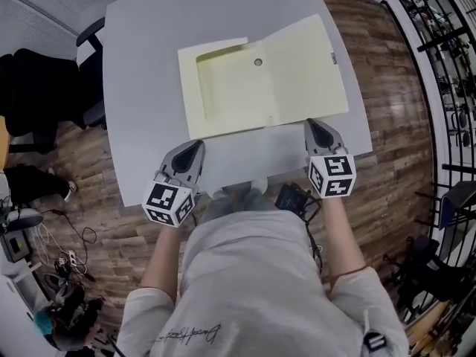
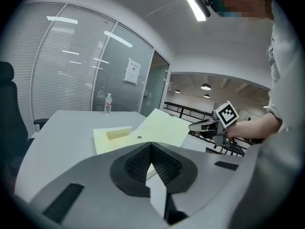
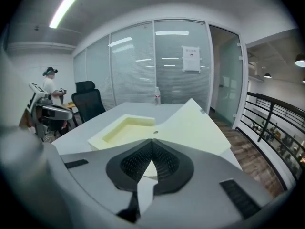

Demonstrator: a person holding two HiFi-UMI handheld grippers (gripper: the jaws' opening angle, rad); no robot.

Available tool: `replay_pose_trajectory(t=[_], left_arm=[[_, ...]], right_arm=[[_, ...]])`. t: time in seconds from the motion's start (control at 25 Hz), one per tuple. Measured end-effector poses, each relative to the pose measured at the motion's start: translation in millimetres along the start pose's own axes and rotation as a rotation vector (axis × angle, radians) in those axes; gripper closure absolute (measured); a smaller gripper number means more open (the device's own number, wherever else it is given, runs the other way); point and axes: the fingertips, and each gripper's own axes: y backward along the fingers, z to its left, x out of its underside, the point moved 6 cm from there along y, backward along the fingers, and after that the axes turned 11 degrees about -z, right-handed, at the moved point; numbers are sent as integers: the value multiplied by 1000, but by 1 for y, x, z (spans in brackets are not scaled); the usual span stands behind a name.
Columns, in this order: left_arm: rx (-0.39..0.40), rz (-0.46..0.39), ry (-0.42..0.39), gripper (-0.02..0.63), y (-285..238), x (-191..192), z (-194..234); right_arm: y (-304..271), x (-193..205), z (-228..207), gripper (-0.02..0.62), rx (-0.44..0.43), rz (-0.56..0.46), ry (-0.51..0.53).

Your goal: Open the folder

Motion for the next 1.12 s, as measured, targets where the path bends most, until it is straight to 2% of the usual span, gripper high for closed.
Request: replay_pose_trajectory(t=[0.2,0.36,0.6,1.12], left_arm=[[40,-41,-18,597,6,-24,-18],[61,-72,-39,597,8,-40,-33],[53,-108,-6,597,7,-45,-36],[47,-118,-29,597,14,-49,-32]], right_arm=[[8,-36,50,571,-185,-69,10],[12,-52,81,571,-268,-86,-50],[12,-59,109,572,-309,-105,-101],[11,-63,137,572,-380,-113,-119]])
